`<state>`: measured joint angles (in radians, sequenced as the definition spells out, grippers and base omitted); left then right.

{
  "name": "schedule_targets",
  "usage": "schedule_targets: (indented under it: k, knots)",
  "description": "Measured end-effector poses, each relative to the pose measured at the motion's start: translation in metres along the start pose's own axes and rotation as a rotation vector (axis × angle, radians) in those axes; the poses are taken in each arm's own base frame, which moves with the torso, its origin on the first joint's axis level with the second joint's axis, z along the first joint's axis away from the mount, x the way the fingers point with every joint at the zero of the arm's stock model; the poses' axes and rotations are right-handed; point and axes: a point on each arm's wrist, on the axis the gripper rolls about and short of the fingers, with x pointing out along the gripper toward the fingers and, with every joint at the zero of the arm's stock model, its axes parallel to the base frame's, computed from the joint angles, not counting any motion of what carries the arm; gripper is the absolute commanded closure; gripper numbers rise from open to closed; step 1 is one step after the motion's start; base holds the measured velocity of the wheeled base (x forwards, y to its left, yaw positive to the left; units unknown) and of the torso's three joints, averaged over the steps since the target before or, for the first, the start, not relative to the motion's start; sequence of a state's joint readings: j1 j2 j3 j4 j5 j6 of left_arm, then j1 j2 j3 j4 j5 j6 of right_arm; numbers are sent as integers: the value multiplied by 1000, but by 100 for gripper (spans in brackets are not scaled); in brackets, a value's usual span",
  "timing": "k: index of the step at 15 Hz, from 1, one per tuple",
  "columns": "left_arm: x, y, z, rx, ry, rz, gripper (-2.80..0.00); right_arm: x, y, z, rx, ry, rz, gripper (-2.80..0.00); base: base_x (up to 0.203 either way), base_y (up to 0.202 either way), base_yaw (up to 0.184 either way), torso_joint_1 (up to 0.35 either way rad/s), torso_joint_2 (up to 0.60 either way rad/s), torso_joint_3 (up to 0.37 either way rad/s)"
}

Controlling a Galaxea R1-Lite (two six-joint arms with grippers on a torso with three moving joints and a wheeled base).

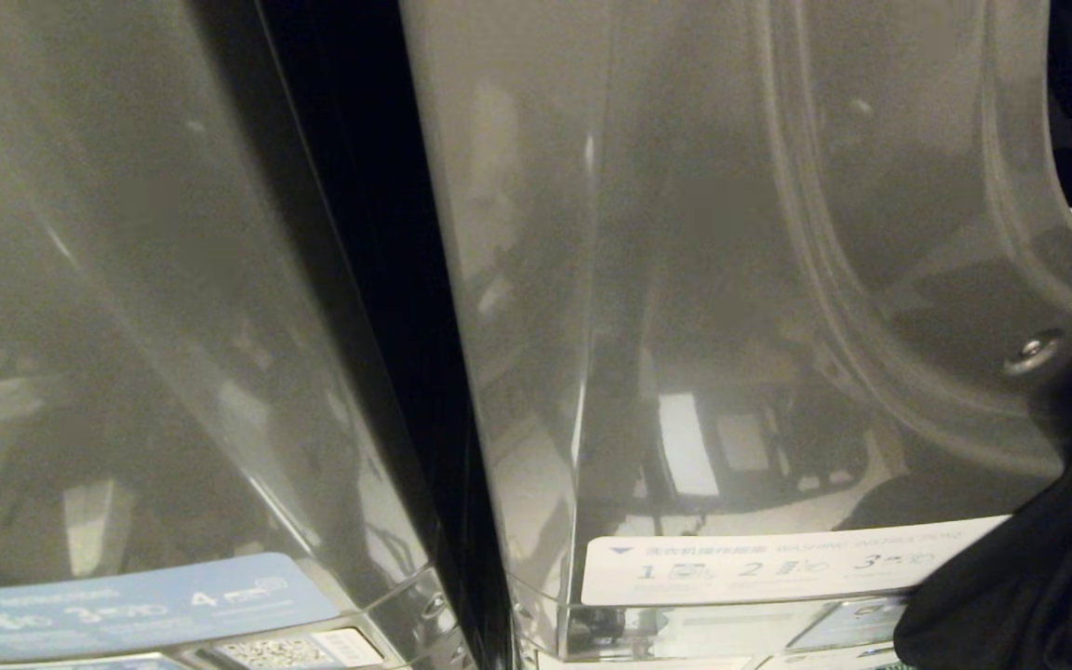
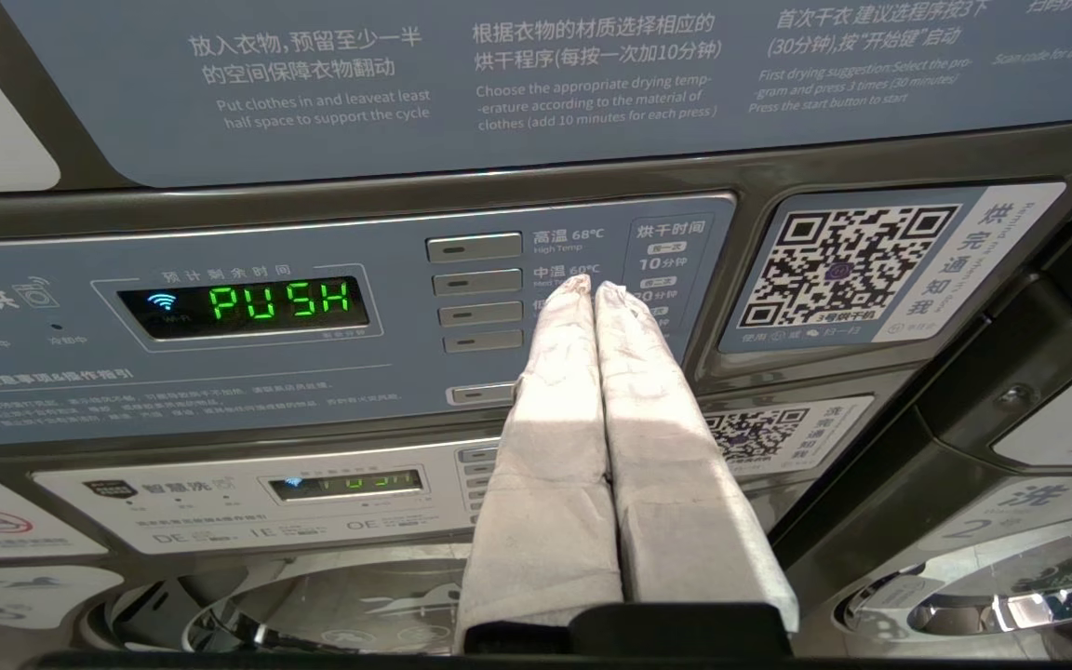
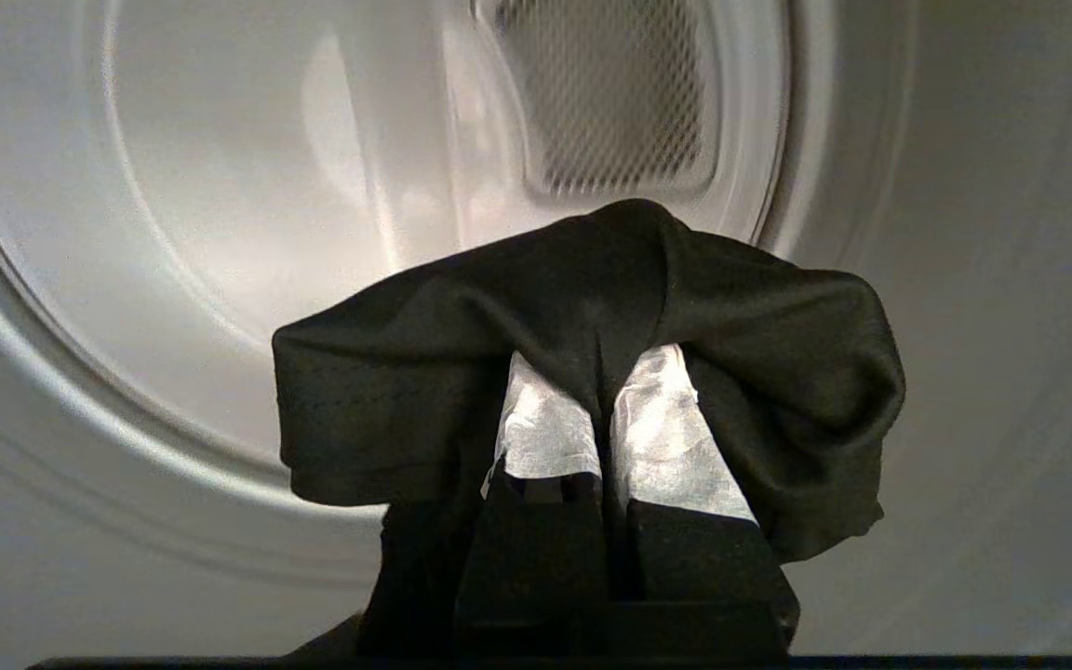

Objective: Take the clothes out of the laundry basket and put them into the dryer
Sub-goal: Put the clothes in the dryer

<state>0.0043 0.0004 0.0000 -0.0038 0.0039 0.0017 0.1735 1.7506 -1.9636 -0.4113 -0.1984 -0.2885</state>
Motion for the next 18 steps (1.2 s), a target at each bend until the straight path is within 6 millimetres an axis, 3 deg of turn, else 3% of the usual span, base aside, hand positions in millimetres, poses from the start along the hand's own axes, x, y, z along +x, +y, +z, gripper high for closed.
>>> schedule_targets:
  k: [6, 15, 18]
  knots:
    - [0, 0, 0, 0, 0, 0, 0, 5, 35, -20, 44, 46, 69, 0, 0, 0, 0, 0, 0, 0]
    - [0, 0, 0, 0, 0, 0, 0, 7, 47, -29, 77, 73, 100, 0, 0, 0, 0, 0, 0, 0]
    - [0, 0, 0, 0, 0, 0, 0, -5, 52, -24, 64, 195, 165, 0, 0, 0, 0, 0, 0, 0]
